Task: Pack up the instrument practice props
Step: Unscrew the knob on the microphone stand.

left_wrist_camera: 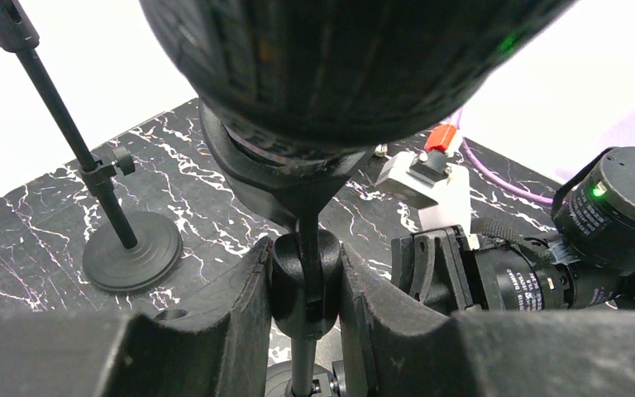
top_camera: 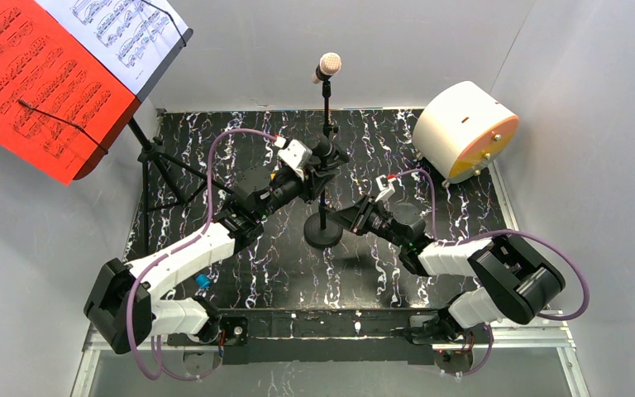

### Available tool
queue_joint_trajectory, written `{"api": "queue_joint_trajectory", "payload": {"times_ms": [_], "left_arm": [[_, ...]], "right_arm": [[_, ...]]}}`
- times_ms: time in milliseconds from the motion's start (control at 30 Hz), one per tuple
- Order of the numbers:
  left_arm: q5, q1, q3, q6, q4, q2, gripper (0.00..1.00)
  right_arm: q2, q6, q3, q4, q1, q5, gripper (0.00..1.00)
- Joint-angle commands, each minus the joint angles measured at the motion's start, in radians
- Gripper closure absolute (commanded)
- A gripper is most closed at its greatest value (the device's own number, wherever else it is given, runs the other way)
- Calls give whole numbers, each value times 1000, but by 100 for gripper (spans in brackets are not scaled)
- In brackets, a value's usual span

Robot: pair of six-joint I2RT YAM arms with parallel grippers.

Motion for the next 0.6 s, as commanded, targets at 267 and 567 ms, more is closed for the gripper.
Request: {"api": "queue_joint_trajectory", "payload": {"times_ms": [267,567], "left_arm": [[18,4,-5,12,-27,-46,100],[13,12,-7,9,-26,-51,100]], "right_arm": [[-70,-761,166,-312,27,-90,99],[-160,-1321,244,-601,123,119,97]]}}
